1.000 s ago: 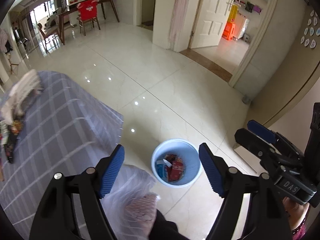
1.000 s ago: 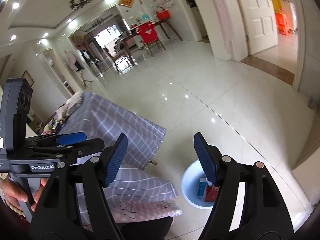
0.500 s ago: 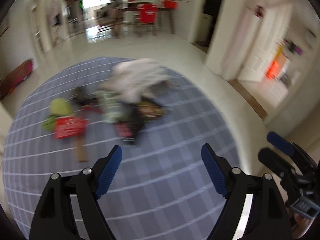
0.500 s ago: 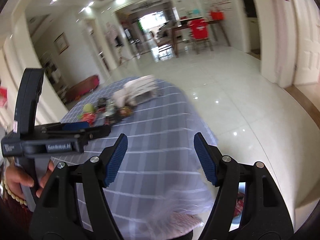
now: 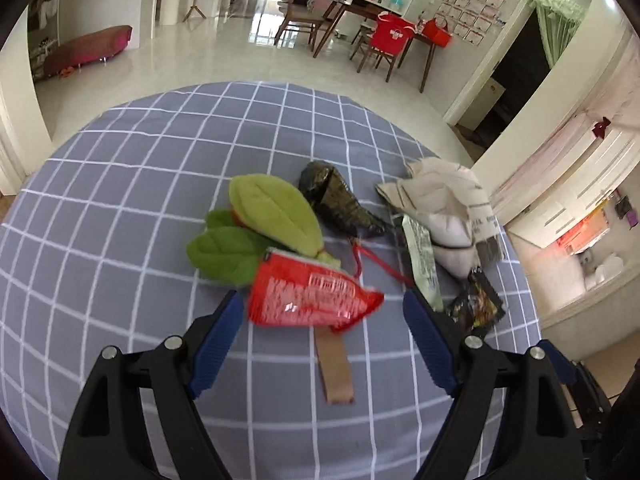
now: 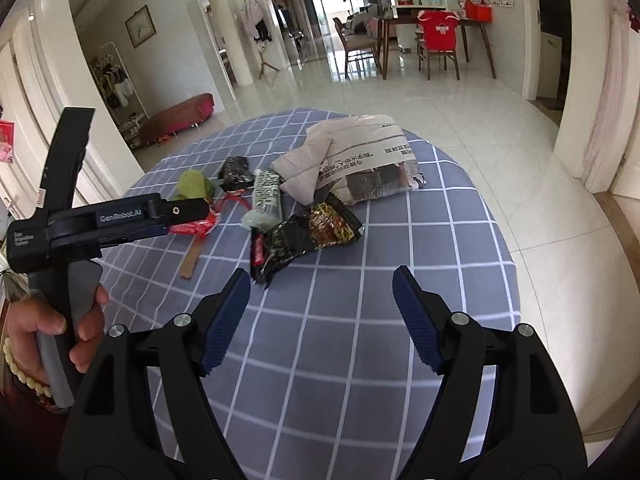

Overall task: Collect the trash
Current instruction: 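Grasp the red bag with the left tool while the right tool grasps the dark snack bag, then carry both bags over the blue bucket and open both tools to release them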

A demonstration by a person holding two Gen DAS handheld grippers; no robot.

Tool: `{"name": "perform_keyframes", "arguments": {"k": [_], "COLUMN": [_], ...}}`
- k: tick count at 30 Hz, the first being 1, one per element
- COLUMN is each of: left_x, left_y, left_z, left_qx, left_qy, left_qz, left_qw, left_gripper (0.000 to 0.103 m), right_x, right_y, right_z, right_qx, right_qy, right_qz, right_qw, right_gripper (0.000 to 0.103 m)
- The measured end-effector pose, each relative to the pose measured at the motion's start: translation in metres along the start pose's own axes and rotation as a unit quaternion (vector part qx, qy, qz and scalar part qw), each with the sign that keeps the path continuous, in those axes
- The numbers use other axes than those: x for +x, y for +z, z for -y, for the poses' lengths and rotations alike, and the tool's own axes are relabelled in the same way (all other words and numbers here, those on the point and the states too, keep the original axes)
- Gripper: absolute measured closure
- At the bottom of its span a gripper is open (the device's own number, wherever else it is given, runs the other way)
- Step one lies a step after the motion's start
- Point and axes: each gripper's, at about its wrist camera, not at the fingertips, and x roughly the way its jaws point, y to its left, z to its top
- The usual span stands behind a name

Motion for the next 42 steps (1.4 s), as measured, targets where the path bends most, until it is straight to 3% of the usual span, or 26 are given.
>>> {"name": "perform_keyframes", "arguments": {"k": [5,7,9,12,22,25,32,33,34,42], "left_x": [0.01,0.012,0.014,0.014,0.003,-0.011,-0.038,-0.04,-0.043,-0.055], "left_y": [0.0,0.001,0.001,0.0,-0.007,-0.011,-0.019,-0.02,-0.022,-0.042], "left_z": [0.011,0.015,0.018,0.017,0.015,0.015,0.024,0.028,0.032,0.072], "left_qx": [0.023,0.035,0.047,0.048,0.038,0.036,0.047,0.05,0.053,0.077], "left_qy": [0.003,0.018,0.025,0.02,0.0,-0.005,-0.016,-0.018,-0.019,-0.037], "left_qz": [0.002,0.006,0.009,0.012,0.011,0.019,0.03,0.031,0.032,0.024], "left_qw": [0.9997,0.9992,0.9986,0.9986,0.9992,0.9991,0.9983,0.9981,0.9979,0.996], "left_gripper": [0.028,0.043,0.043,0.054,0.059,0.059,0.059,0.059,0.059,0.059], "right_x": [0.019,0.028,0.034,0.043,0.074,0.073,0.058,0.053,0.047,0.014], "right_y": [0.008,0.011,0.013,0.018,0.028,0.026,0.02,0.019,0.017,-0.004], "right_z": [0.002,0.0,-0.003,-0.01,-0.032,-0.035,-0.023,-0.021,-0.019,0.006], "right_qx": [0.007,0.004,-0.005,-0.01,-0.067,-0.079,-0.055,-0.052,-0.048,-0.022], "right_qy": [-0.005,-0.01,-0.009,-0.008,-0.037,-0.045,-0.024,-0.019,-0.01,0.011], "right_qz": [-0.018,-0.027,-0.03,-0.037,-0.065,-0.061,-0.042,-0.039,-0.035,-0.024], "right_qw": [1.0,1.0,0.999,0.999,0.995,0.994,0.997,0.998,0.998,0.999], "right_gripper": [0.026,0.024,0.022,0.02,0.015,0.037,0.051,0.058,0.076,0.082]}}
